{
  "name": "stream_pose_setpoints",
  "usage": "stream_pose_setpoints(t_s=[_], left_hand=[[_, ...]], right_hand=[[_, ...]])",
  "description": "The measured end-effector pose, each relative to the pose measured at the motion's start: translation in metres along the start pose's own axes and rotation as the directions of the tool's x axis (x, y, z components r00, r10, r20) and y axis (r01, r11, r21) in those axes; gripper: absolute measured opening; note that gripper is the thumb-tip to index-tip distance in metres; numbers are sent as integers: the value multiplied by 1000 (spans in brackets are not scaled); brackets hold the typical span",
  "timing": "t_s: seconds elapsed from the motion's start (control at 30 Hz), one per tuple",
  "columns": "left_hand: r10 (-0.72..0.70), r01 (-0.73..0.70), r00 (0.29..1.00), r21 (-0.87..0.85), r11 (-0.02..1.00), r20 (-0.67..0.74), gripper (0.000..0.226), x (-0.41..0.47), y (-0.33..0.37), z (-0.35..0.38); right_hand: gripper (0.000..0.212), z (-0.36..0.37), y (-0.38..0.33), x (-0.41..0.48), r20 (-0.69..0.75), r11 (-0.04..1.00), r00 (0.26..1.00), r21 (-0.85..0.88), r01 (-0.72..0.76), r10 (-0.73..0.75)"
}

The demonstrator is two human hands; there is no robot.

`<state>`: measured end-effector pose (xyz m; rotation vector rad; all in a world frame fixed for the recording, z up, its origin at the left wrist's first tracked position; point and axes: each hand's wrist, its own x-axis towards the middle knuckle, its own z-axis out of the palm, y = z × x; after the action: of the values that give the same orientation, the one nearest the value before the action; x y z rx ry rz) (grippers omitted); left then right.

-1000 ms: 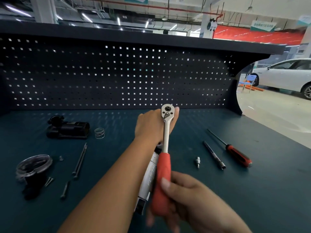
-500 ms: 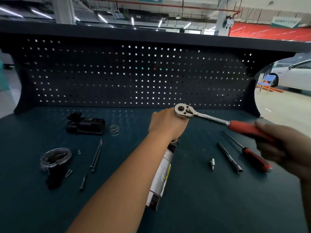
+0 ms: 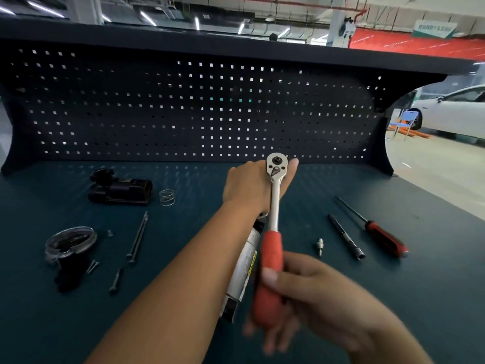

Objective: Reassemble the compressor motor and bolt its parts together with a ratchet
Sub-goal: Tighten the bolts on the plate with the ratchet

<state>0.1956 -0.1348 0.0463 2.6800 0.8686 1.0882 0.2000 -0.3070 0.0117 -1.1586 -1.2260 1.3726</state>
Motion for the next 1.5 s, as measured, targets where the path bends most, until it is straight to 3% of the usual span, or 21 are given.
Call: stream_pose_setpoints(t_s=[0.1,0.17,0.23,0.3,0.37,0.5,0.57,0.6,0.7,0.77,0.83,0.9,0.97,1.13,1.2,1.3,1.37,1.43,1.5], left_hand=[[-1,2,1000,-30,1000,6,62,0,-3,0],[-8,9,1000,-23,1000,21,56,2,-5,1],[-17,17,999,5,1000,49,49,4,-6,2],[-64,63,994,15,998,94,33,6,-7,3],[-87,88,990,1,996,110,27,7,-7,3],[-23,23,997,-2,1000,71,34,5,-5,6],[-13,13,998,-3,1000,64,36,6,-6,7],[-17,17,998,-5,1000,63,36,6,-7,7],[-17,17,998,12,1000,58,31,6,-10,7],[-11,8,998,35,999,64,32,7,-9,7],[-11,8,998,49,999,55,44,7,-7,7],[7,-9,999,53,999,31,61,7,-6,8],[28,-28,1000,41,999,-3,68,4,-6,7],[14,-14,1000,5,1000,-13,51,4,-9,5],[-25,23,999,37,999,44,43,7,-9,4],[-81,77,992,40,996,95,30,9,-7,4],[-48,45,995,30,999,92,30,8,-6,5],[-32,31,997,23,999,73,32,7,-5,6],[-39,39,997,13,999,64,33,7,-5,5]], right_hand=[[29,8,8,11,9,999,999,-9,-49,50],[24,1,5,-1,16,1000,1000,16,-18,18],[29,-19,1,-17,-90,999,996,45,15,-11],[32,-60,-2,-25,-343,994,939,-107,-34,-5],[26,-101,-6,-45,-532,965,839,-259,-35,-113],[24,-132,-47,-60,-664,964,705,-240,116,-251],[21,-129,-58,-59,-675,952,671,-213,222,-307],[22,-123,-57,-62,-659,952,688,-226,205,-304],[30,-99,-43,-65,-518,966,838,-257,41,-173],[37,-74,-26,-62,-364,986,931,-162,-39,-23],[46,-44,-11,-47,-201,999,979,-21,-42,37],[29,-15,1,-24,-95,998,995,57,-5,11],[16,6,11,-1,-109,997,994,71,25,-17],[23,9,12,1,-182,997,982,40,67,-58],[44,-5,4,-21,-217,998,975,27,61,-54],[70,-38,-14,-55,-482,995,871,-22,101,-99],[56,-66,-30,-67,-639,984,754,-30,173,-152],[33,-88,-45,-66,-694,959,691,2,282,-202],[31,-100,-51,-58,-743,921,623,24,390,-244]])
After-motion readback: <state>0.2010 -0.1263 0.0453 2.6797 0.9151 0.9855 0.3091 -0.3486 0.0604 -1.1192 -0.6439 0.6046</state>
